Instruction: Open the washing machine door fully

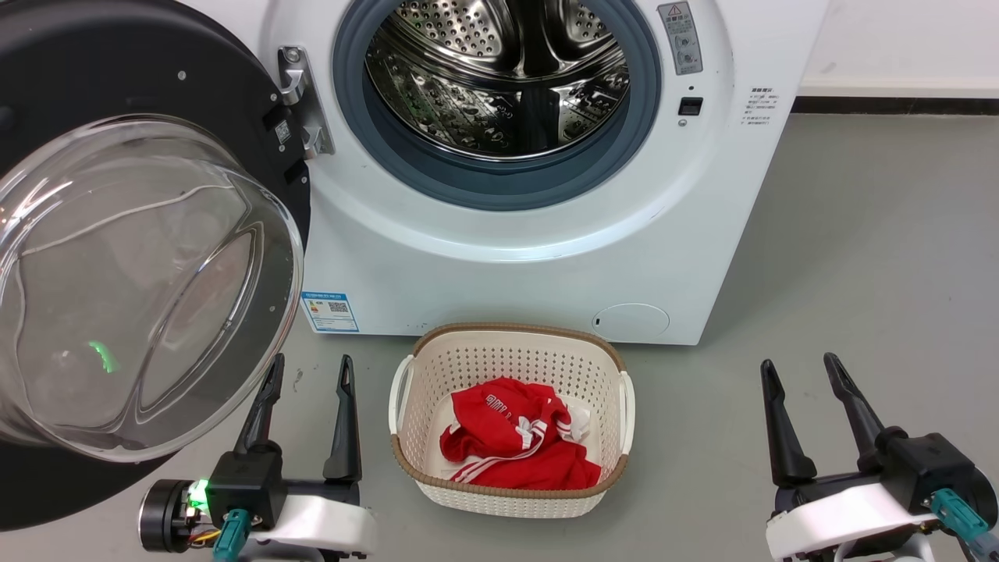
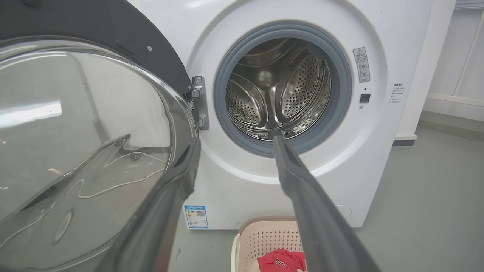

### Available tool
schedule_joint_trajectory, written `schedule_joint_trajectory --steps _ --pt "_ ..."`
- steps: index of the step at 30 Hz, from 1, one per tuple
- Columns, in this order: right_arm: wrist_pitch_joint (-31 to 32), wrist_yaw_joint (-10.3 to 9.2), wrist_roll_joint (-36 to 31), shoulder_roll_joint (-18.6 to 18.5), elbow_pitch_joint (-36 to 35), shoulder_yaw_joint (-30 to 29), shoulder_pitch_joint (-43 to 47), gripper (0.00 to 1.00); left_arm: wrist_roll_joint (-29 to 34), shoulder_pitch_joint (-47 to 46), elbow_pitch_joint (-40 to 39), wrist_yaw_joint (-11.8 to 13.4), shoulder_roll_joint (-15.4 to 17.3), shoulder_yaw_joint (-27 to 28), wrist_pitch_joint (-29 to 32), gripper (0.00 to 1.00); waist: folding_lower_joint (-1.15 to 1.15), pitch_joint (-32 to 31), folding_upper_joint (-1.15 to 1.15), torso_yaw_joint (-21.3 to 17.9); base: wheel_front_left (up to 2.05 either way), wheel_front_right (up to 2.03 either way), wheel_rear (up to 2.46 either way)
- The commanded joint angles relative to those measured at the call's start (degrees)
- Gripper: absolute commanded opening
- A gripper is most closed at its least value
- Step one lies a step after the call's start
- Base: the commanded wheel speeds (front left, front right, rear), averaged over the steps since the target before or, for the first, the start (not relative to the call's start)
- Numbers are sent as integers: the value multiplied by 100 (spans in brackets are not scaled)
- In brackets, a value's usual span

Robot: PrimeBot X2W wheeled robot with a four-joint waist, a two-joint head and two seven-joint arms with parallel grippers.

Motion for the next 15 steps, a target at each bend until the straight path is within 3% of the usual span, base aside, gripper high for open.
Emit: schedule_joint_trajectory --steps 1,2,5,15 --pt "-22 -4 44 7 13 2 1 100 26 40 -12 -9 -4 1 14 100 0 -1 0 1 0 0 0" --pt "-1 0 12 0 2 0 0 0 1 0 -1 -1 0 -2 0 0 0 -2 0 2 0 0 0" --pt "10 0 21 1 137 11 55 0 -12 80 139 -1 -1 -7 0 0 0 -4 0 2 0 0 0" --pt "217 0 1276 -60 221 -2 -35 0 -1278 -17 275 -121 32 87 257 0 0 -10 0 1 0 0 0"
